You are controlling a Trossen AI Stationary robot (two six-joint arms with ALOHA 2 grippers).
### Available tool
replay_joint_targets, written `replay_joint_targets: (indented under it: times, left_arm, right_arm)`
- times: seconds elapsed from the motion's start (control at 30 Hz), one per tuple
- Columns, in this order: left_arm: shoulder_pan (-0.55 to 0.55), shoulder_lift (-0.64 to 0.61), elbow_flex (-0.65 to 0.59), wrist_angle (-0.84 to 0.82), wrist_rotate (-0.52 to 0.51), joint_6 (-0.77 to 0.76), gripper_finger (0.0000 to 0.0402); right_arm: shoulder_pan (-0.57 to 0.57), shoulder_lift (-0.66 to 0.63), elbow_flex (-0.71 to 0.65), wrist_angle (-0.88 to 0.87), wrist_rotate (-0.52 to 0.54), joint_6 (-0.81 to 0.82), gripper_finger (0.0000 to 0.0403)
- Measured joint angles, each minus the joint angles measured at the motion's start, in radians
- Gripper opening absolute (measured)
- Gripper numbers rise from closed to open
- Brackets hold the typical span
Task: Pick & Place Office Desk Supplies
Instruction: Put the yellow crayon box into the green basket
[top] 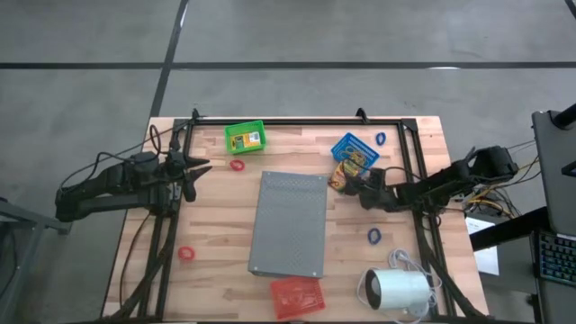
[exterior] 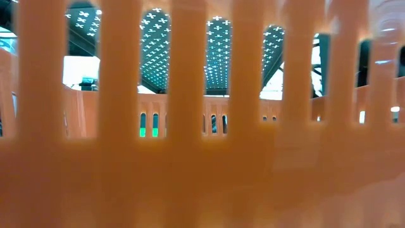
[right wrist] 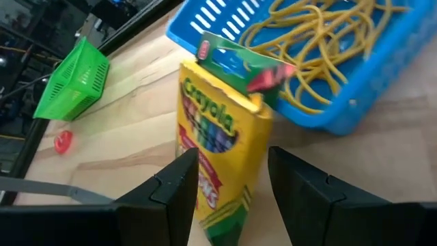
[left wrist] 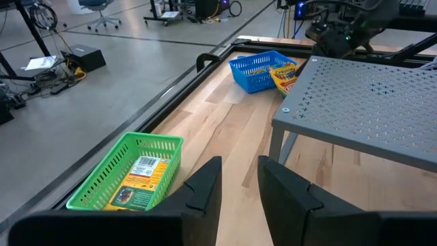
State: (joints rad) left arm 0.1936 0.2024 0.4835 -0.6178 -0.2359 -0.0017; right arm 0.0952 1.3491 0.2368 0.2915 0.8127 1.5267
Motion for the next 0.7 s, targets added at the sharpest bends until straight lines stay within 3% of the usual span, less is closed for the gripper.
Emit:
replay_joint_targets:
  times: [0.33, 0.7]
  left_arm:
    - [0.0, 0.0, 0.0, 0.0, 0.0, 0.0, 0.0098]
    - [0.0, 0.0, 0.0, 0.0, 0.0, 0.0, 0.0098]
  right_arm:
    - [-0.02, 0.0, 0.003, 0.038, -0.011, -0.073, 0.0162]
    - [-0.025, 0.003, 0.002, 0.036, -0.036, -0.092, 0.0063]
